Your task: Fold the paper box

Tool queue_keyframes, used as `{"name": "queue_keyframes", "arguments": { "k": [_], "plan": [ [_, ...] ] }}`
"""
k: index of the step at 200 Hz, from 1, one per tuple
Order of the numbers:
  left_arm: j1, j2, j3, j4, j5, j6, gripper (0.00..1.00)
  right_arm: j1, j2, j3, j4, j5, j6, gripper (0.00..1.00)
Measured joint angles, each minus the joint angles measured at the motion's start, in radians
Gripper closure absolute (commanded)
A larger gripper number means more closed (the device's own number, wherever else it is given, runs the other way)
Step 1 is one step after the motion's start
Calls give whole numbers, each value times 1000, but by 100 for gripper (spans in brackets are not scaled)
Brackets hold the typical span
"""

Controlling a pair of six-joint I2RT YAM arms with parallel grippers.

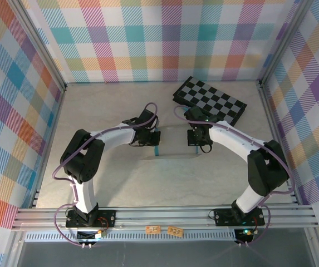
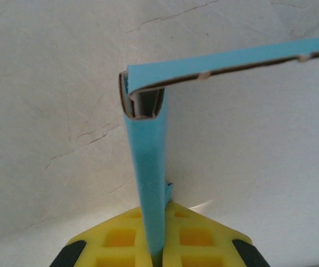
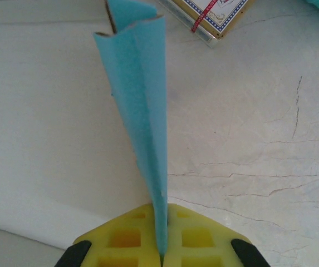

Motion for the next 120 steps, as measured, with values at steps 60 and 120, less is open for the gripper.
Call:
{"name": "queue_keyframes", "arguments": {
  "k": [60,120],
  "plan": [
    [-66,111,192,-220,-149,-4,100,14,66,6,-24,35,32,100],
    [-99,195,339,-434,-291,-35,100,26,87,45,-50,50,53,100]
  ]
}}
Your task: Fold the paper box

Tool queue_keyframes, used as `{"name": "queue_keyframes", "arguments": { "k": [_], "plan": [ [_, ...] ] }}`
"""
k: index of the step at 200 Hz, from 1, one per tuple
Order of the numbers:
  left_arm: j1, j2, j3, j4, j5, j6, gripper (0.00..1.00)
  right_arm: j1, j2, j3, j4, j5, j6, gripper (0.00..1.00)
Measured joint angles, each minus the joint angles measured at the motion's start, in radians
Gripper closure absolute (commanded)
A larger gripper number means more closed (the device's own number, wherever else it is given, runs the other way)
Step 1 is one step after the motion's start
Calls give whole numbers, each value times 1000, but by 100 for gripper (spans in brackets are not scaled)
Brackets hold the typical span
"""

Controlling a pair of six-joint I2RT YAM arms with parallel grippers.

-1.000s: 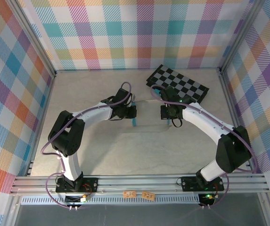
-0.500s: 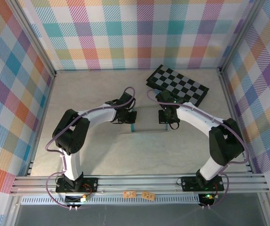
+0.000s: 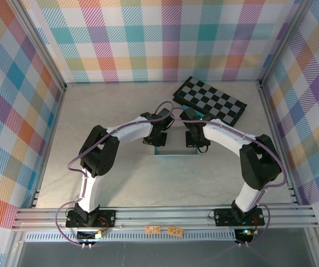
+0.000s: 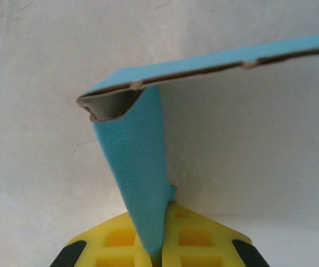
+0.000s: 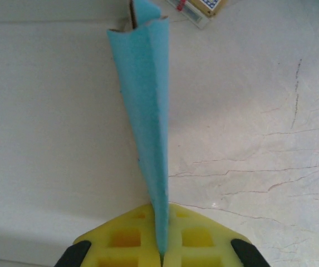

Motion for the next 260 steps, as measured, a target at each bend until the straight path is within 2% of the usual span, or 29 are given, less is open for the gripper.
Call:
{"name": "queue_keyframes", "arguments": {
  "k": [31,43,58,75,105,149,206,260],
  "plan": [
    [-7,8,12,-43,-33,-15,100,19,0,0,-1,0,7,100],
    [-7,-7,-3,-31,-26,-23,79,20,-8,-6,9,0,7,100],
    [-2,-46,-42,-21,-9,-36,64,20,-45,-38,34,-3,2,100],
    [23,-111,-90,1,68,-50,56,22,-120,-81,58,0,-5,100],
    [95,-240,-128,81,224,-71,51,23,-207,-98,96,9,-8,100],
    [156,-360,-142,135,361,-44,48,25,-239,-98,103,24,-8,100],
    [164,-376,-147,119,391,30,52,26,-261,-17,73,42,-8,100],
    [164,-376,-154,128,350,58,70,26,-303,2,58,42,-9,100]
  ]
}}
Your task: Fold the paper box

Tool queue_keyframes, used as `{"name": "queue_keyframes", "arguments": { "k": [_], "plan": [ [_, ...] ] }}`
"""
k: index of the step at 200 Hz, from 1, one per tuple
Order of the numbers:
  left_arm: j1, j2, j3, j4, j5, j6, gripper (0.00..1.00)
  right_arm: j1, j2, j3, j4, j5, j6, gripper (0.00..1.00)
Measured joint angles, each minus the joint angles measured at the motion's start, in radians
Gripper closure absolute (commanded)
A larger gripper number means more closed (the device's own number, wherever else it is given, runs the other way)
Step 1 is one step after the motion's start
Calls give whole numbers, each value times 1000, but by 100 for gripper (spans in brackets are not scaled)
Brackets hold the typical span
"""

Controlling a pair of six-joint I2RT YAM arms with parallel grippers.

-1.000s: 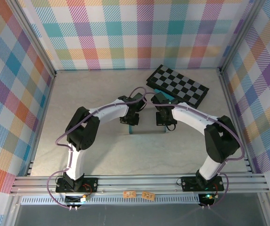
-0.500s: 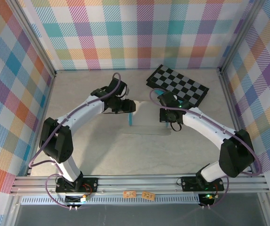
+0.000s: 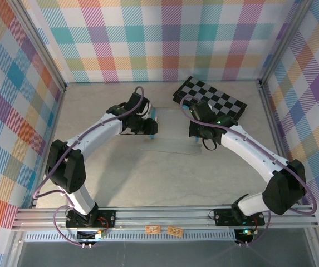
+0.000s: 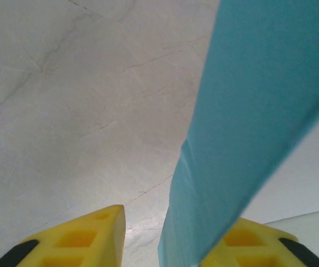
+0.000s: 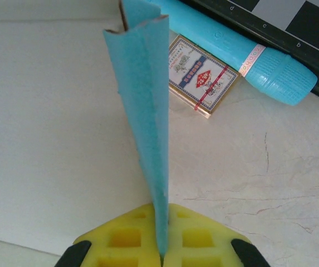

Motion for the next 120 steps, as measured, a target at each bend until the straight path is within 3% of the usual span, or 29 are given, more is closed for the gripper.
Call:
{"name": "queue_keyframes", "arguments": {
  "k": [17,34,70,120],
  "plan": [
    [0,0,0,3,-12,0,71,1,-3,0,-4,0,0,100],
    [0,-1,-4,10,-26,0,63,6,-5,0,-5,0,0,100],
    [0,-25,-21,42,-45,1,57,6,-7,3,-11,2,0,100],
    [2,-60,-26,84,-35,8,75,6,-8,14,-13,-5,-1,100]
  ]
}}
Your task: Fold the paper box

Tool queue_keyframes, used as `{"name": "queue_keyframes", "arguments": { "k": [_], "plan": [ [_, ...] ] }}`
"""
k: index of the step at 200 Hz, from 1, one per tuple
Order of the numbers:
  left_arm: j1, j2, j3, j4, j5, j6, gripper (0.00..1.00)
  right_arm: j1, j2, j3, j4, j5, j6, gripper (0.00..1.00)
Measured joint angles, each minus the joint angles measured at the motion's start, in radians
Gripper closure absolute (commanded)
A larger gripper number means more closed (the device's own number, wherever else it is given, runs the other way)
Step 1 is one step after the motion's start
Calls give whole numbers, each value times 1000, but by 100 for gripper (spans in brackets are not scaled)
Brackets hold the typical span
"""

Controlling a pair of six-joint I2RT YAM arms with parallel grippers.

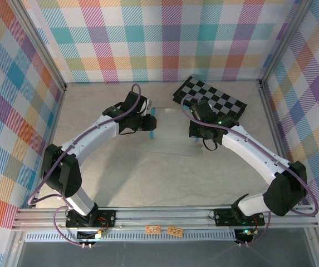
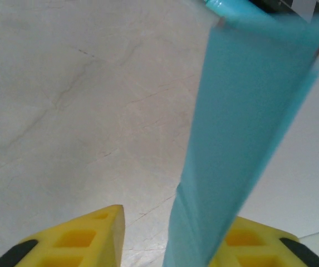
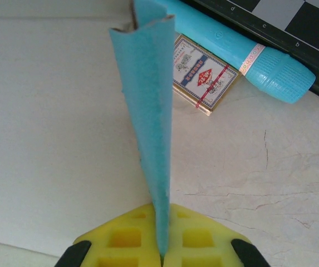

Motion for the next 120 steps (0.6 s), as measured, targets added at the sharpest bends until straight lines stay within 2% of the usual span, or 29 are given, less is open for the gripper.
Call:
{"name": "queue_keyframes", "arguments": {
  "k": [51,69,90,120],
  "plan": [
    [-2,0,-11,5,10,9,79,1,0,10,-15,1,0,100],
    [-14,0,-11,0,-6,27,88,3,0,18,-21,1,0,100],
    [-45,0,-11,-10,-89,43,100,12,0,23,-23,1,0,100],
    [-96,0,4,-45,-271,16,100,25,0,27,-22,0,1,100]
  ]
}}
